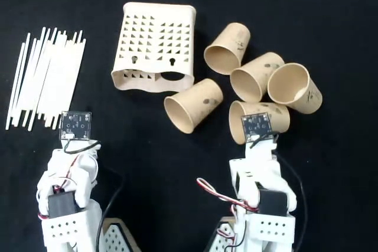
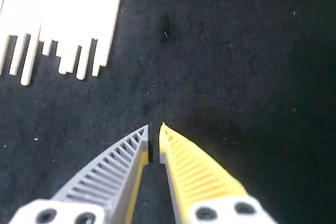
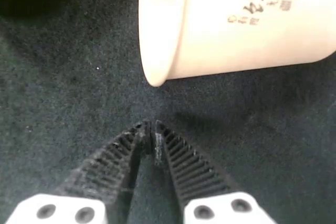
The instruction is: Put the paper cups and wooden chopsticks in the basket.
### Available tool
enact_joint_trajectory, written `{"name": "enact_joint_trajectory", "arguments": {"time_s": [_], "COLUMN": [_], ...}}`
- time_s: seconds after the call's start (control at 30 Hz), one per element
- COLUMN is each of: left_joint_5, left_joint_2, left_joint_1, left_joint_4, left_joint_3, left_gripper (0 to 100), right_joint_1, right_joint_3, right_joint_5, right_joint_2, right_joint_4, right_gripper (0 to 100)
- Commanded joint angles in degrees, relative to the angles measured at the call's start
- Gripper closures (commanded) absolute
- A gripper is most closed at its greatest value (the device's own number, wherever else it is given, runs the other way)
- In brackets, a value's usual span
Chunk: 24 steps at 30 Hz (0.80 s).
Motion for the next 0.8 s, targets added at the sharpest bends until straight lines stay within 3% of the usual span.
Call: {"name": "enact_joint_trajectory", "arguments": {"time_s": [0.0,0.3,0.6,0.67,0.77], "left_joint_5": [-0.97,-1.23,-1.32,-1.32,-1.32], "left_joint_2": [-0.26,-0.26,-0.26,-0.26,-0.26], "left_joint_1": [0.75,0.66,0.22,0.84,2.86], "left_joint_4": [0.26,1.14,0.97,0.53,-2.99], "left_joint_3": [0.92,0.92,0.31,-1.1,-4.0], "left_gripper": [95,95,95,95,95], "right_joint_1": [-0.7,-0.26,-0.18,-0.62,-3.52], "right_joint_3": [0.04,0.04,-5.32,-7.96,-14.9], "right_joint_5": [-0.26,0.88,31.21,32.97,29.89], "right_joint_2": [-4.0,-3.91,-4.0,-4.0,-3.91], "right_joint_4": [0.35,0.44,-5.71,-5.45,-4.48], "right_gripper": [98.1,98.3,98.3,98.1,98.0]}}
